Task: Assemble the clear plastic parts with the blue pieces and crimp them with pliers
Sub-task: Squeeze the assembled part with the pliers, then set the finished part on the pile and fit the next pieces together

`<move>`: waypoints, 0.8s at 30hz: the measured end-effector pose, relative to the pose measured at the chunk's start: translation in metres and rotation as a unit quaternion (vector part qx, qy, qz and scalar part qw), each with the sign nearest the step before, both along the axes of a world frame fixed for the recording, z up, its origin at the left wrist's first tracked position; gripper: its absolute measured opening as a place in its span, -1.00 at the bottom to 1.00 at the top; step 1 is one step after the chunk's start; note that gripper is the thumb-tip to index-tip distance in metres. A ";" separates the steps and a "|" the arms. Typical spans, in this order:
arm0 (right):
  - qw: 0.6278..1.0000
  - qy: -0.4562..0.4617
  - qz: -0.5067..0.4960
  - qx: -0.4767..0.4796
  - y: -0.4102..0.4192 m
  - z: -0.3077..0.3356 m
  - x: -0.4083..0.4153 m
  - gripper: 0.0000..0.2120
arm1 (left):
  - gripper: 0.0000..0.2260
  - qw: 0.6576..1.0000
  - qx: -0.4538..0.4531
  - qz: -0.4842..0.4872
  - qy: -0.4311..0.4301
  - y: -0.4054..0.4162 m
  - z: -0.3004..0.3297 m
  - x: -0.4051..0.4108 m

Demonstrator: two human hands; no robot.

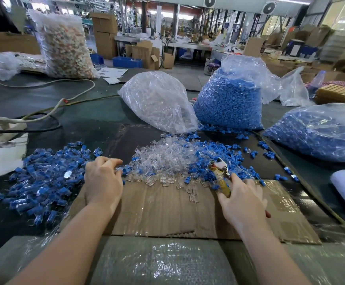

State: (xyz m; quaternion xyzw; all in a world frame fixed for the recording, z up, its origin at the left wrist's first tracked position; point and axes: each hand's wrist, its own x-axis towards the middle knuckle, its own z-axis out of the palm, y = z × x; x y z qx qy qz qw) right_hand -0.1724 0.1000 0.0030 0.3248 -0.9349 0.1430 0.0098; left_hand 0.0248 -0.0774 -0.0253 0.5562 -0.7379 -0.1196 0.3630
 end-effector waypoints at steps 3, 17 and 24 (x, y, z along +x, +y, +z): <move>0.999 0.032 -0.011 0.026 0.003 -0.009 -0.003 -0.41 | -0.84 0.999 -0.017 -0.044 0.025 0.012 0.004 -0.012; 0.995 0.064 -0.015 0.080 -0.003 -0.009 0.003 -0.33 | -0.71 0.900 0.099 -0.418 -0.076 0.075 0.003 -0.076; 0.993 0.097 0.070 -0.011 -0.020 -0.007 0.010 -0.53 | -0.87 0.936 0.081 -0.343 0.014 0.066 -0.006 -0.072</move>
